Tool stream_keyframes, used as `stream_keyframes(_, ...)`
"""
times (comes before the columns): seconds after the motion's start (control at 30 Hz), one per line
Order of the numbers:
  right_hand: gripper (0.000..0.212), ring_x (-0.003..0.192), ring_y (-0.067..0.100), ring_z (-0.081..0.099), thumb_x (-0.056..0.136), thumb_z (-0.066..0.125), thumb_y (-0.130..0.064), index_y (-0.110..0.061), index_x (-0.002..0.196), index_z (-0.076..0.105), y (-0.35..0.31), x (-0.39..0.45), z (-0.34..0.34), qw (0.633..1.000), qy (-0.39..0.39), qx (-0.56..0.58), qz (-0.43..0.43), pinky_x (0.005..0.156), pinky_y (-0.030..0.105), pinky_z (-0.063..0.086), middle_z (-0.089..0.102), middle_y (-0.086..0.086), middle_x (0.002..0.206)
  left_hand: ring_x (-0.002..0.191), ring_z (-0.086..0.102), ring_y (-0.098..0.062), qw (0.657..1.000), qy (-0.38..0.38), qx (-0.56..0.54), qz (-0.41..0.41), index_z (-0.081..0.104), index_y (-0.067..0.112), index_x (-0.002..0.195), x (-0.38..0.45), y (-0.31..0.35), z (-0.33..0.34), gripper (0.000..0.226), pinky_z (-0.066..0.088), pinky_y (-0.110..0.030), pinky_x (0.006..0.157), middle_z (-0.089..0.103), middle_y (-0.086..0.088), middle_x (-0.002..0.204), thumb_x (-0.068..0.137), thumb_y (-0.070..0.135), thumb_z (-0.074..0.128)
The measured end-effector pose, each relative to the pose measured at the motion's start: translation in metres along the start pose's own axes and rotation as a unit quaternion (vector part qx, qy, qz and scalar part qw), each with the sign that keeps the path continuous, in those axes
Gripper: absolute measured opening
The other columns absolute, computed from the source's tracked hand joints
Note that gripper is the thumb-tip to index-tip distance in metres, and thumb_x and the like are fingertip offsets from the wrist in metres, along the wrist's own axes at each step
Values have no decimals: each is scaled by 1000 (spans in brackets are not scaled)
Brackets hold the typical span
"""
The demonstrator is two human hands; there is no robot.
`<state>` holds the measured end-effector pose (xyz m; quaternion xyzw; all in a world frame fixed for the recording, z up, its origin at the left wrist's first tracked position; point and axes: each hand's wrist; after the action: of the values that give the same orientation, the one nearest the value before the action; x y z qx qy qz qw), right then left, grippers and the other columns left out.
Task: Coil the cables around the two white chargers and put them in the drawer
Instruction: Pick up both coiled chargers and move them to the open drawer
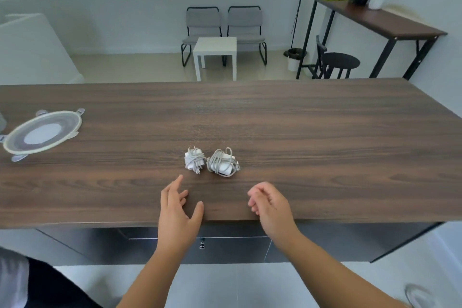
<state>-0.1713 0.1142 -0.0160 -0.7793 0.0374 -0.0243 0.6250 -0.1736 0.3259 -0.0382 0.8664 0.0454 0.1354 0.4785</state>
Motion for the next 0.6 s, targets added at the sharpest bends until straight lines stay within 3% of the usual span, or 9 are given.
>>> stream_keyframes(0.1, 16, 64, 10, 56, 90, 55, -14, -19, 77, 64, 1, -27, 0, 997, -66, -31, -25, 67, 31, 49, 61, -4, 65, 114, 52, 1, 999, 16, 24, 45, 45, 26, 137, -27, 1, 7, 62, 50, -30, 94, 44, 9, 128, 83, 9, 72)
stream_keyframes(0.23, 16, 64, 8, 55, 92, 54, -21, -18, 80, 64, 16, -46, 1, 990, -133, -36, 20, 66, 29, 49, 61, -3, 65, 118, 50, -6, 994, 29, 82, 63, 55, 23, 129, -49, 1, 10, 50, 51, -31, 94, 50, 10, 129, 83, 12, 72)
stream_keyframes(0.4, 16, 60, 9, 52, 91, 54, -19, -13, 82, 66, 54, -53, 4, 973, -162, -55, 152, 64, 26, 44, 61, 0, 64, 138, 38, -23, 965, -1, 238, 110, 55, 22, 132, -56, -26, -4, 47, 34, -47, 112, 53, 5, 139, 89, 42, 50)
stream_keyframes(0.5, 15, 62, 12, 54, 89, 56, -24, -17, 80, 66, 90, -46, 12, 945, -210, -128, 216, 66, 30, 45, 65, -1, 66, 144, 28, -20, 964, -4, 253, 85, 51, 29, 136, -49, -39, -21, 46, 25, -53, 115, 46, 10, 147, 96, 47, 38)
stream_keyframes(0.6, 14, 63, 15, 53, 90, 52, -23, -18, 86, 64, 124, -41, 30, 913, -237, -176, 282, 58, 24, 43, 65, -2, 69, 147, 21, -17, 963, -8, 256, 78, 49, 38, 138, -42, -50, -35, 43, 12, -51, 119, 41, 15, 150, 100, 46, 31)
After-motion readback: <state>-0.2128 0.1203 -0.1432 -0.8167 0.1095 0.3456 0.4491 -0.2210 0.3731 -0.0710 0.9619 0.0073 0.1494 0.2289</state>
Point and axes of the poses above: each hand's wrist, its own x-axis towards the middle knuckle, its own z-axis out of the palm, y = z × x
